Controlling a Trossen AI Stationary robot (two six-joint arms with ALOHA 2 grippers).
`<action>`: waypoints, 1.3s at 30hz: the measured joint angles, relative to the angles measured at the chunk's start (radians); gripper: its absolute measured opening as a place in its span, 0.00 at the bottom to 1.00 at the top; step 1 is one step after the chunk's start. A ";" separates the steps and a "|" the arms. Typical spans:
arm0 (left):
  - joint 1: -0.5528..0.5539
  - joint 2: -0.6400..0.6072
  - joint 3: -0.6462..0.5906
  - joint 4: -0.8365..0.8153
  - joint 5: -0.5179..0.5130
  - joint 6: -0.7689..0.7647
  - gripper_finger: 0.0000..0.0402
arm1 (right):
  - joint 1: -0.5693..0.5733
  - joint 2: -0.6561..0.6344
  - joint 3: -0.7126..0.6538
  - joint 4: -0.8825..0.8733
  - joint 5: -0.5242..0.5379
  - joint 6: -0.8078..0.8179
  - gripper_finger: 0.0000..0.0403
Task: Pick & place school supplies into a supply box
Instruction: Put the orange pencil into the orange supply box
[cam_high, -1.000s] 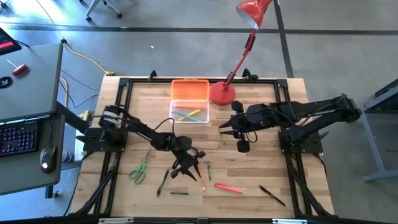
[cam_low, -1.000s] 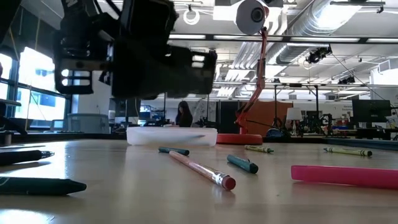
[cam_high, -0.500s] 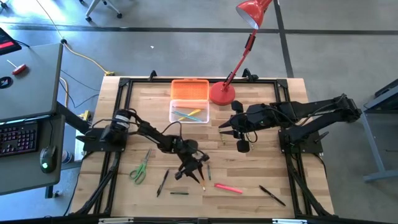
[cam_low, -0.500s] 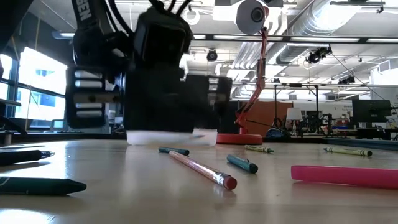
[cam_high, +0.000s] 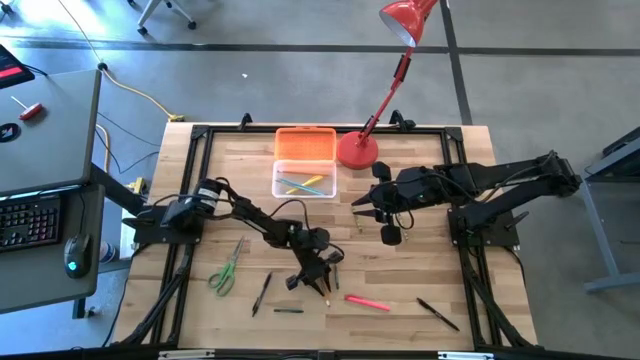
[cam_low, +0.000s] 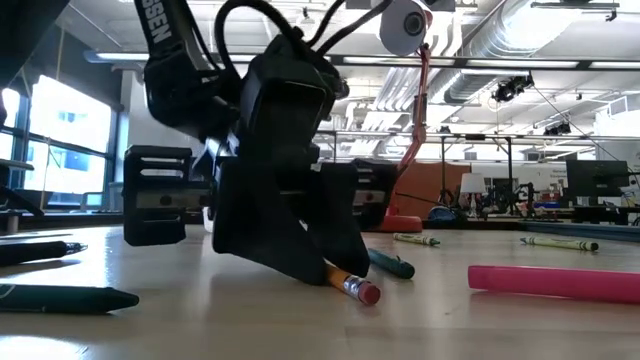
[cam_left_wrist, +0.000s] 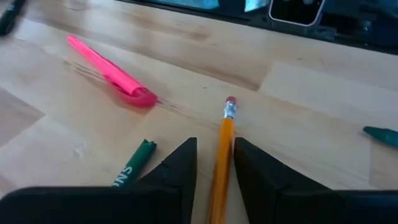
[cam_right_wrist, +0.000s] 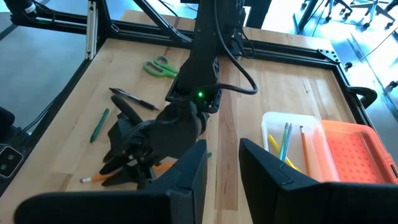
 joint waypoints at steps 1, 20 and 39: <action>0.000 0.000 0.005 -0.015 0.000 0.015 0.34 | 0.000 0.000 0.000 0.000 0.000 0.000 0.18; -0.002 0.049 0.003 0.092 0.079 -0.046 0.07 | 0.000 0.000 0.000 0.000 0.000 0.000 0.18; 0.020 -0.453 -0.001 -0.537 -0.373 0.096 0.10 | 0.000 0.000 0.000 0.000 0.000 0.000 0.18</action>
